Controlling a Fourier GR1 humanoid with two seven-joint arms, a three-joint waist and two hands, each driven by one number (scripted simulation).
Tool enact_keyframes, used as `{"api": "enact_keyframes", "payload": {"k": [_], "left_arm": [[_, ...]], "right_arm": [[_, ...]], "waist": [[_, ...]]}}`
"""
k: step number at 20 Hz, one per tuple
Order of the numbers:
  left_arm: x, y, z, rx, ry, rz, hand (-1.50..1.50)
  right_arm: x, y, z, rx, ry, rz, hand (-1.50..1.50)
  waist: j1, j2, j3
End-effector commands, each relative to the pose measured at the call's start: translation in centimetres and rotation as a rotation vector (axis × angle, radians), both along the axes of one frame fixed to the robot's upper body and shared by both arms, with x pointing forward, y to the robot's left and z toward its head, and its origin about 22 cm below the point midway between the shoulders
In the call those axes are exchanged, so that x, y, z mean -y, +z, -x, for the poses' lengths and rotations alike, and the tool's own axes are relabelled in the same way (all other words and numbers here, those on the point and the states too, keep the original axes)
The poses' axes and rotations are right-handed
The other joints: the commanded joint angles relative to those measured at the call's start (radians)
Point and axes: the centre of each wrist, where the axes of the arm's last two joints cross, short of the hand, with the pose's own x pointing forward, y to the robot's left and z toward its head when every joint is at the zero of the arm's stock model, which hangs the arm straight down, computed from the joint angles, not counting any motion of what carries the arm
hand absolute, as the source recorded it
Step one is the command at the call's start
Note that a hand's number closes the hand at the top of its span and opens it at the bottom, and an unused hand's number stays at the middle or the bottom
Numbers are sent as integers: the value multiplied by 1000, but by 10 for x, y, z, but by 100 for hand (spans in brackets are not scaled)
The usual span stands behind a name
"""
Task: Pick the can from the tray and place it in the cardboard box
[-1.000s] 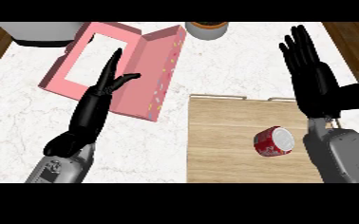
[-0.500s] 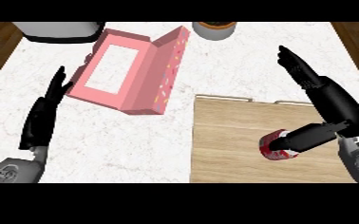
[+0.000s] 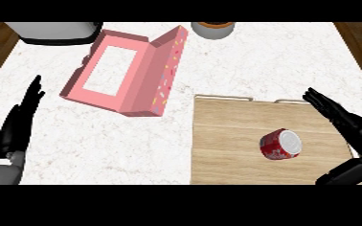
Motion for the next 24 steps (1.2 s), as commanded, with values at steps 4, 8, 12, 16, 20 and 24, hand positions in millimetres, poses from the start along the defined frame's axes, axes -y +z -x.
{"api": "enact_keyframes", "payload": {"k": [4, 8, 12, 16, 20, 24], "left_arm": [[1, 4, -9, -16, -13, -5, 0], [0, -3, -2, -15, -1, -3, 0], [-2, 4, -6, -6, -5, -3, 0], [-15, -4, -6, -19, 15, -25, 0], [-8, 5, -8, -26, 4, -10, 0], [-3, 14, 3, -32, -9, -13, 0]], "right_arm": [[46, 43, -19, 143, 70, 402, -150], [31, 70, -33, 126, 159, 578, -150], [10, 61, -47, 85, 209, 761, -150], [-19, 80, -57, 68, 280, 879, -150], [-43, 71, -60, 1, 321, 897, -150], [-48, 73, -63, 20, 282, 951, -150]], "waist": [[10, -1, -1], [8, -4, -4], [20, -1, -3], [8, -3, -4], [4, -5, -3], [6, -7, -3]]}}
